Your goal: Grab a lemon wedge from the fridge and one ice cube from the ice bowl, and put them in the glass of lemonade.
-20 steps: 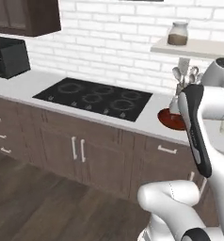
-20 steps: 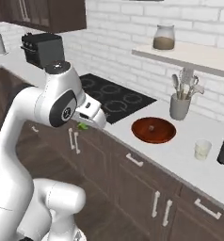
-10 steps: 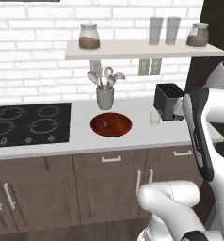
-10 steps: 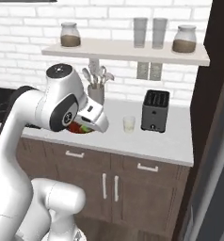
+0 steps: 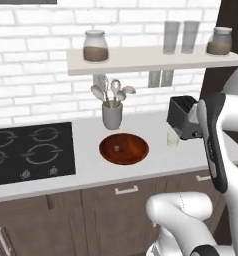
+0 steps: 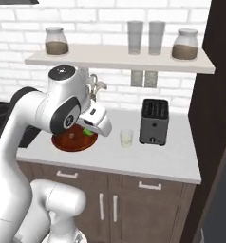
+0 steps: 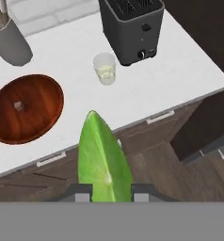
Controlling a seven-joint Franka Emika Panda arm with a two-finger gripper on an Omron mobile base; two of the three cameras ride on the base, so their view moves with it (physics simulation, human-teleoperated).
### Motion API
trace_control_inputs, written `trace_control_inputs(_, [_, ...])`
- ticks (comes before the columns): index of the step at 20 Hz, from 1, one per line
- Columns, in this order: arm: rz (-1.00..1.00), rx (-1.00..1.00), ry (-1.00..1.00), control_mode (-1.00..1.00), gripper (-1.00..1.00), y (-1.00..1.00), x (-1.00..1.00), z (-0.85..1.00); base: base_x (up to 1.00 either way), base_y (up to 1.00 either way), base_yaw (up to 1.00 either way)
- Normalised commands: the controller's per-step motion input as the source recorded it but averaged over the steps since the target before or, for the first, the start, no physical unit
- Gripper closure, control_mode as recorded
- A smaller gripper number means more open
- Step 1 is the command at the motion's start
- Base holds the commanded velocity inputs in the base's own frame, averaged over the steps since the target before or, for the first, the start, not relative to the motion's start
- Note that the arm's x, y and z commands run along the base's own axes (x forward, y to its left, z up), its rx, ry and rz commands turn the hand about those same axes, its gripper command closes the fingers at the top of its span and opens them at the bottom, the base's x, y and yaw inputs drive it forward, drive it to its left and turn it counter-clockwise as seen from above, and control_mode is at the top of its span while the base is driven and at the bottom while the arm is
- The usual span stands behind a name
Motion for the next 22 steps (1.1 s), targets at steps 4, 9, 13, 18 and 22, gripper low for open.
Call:
trace_control_inputs(4, [0.0,0.0,0.0,1.0,1.0,0.0,0.0,0.0,0.88,-0.01,-0.3])
trace_control_inputs(9, [0.0,0.0,0.0,1.0,1.0,0.0,0.0,0.0,0.72,0.08,-0.2])
trace_control_inputs(13, [0.0,0.0,0.0,1.0,1.0,0.0,0.0,0.0,0.04,0.01,-0.02])
trace_control_inputs(18, [0.0,0.0,0.0,1.0,1.0,0.0,0.0,0.0,0.0,0.0,0.0])
trace_control_inputs(22, [0.0,0.0,0.15,-1.0,1.0,0.0,0.07,-0.22,0.0,0.0,0.0])
